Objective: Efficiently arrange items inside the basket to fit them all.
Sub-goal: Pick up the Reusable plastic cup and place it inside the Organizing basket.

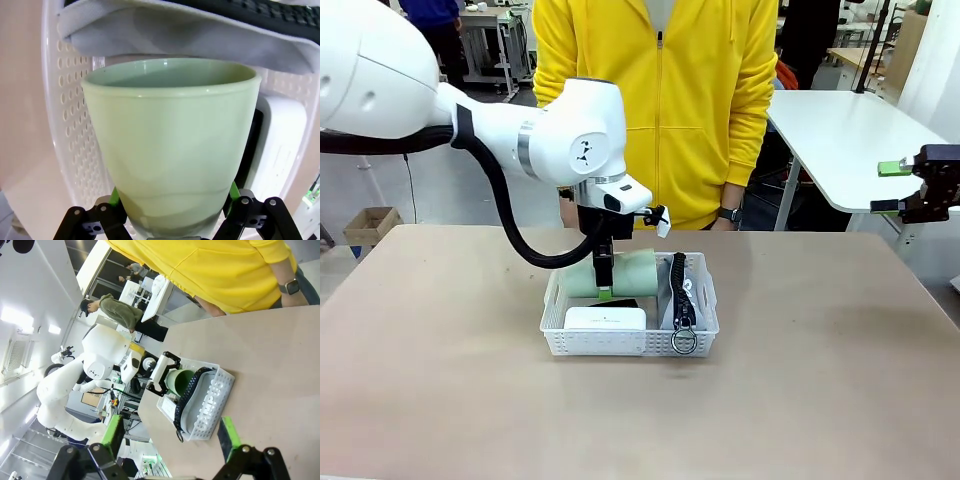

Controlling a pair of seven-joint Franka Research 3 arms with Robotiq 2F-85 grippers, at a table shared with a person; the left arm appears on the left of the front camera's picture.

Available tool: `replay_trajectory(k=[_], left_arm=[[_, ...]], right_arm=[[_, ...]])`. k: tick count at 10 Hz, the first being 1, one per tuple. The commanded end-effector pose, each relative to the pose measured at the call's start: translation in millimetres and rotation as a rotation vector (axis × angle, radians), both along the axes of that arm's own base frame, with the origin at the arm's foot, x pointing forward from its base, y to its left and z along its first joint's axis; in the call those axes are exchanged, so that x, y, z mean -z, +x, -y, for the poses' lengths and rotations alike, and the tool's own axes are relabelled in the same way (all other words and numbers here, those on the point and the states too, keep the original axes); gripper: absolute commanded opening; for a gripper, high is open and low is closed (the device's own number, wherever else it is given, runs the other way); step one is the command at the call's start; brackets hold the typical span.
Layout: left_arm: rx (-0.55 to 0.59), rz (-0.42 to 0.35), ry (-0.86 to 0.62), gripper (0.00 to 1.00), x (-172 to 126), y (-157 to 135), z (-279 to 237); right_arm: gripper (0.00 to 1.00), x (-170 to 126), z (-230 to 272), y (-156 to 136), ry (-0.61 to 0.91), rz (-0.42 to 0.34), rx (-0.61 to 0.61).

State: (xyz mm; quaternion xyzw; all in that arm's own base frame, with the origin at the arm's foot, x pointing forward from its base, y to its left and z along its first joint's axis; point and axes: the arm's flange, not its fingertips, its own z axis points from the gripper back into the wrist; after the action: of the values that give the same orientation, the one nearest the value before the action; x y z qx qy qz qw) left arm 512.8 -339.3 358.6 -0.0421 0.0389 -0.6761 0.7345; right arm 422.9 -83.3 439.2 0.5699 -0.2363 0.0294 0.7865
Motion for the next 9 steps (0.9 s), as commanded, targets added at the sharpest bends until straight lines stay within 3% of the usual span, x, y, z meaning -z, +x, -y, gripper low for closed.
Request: replay_trajectory(k=[1,6,9], left_arm=[[-0.030,0.017,0.050,0.84,2.0,5.3,7.7],[-0.012,0.074,0.121,0.84,18.9,15.6,7.5],[0.006,0.051,0.144,0.84,24.8,17.6,7.7]], right_arm=[[1.00,-1.3,1.4,-1.4,-0.004,0.005,-0.010],[1.00,-1.3,1.4,-1.4,-0.004,0.005,-0.010],[1.00,-1.3,1.4,-1.4,-0.004,0.005,-0.010]])
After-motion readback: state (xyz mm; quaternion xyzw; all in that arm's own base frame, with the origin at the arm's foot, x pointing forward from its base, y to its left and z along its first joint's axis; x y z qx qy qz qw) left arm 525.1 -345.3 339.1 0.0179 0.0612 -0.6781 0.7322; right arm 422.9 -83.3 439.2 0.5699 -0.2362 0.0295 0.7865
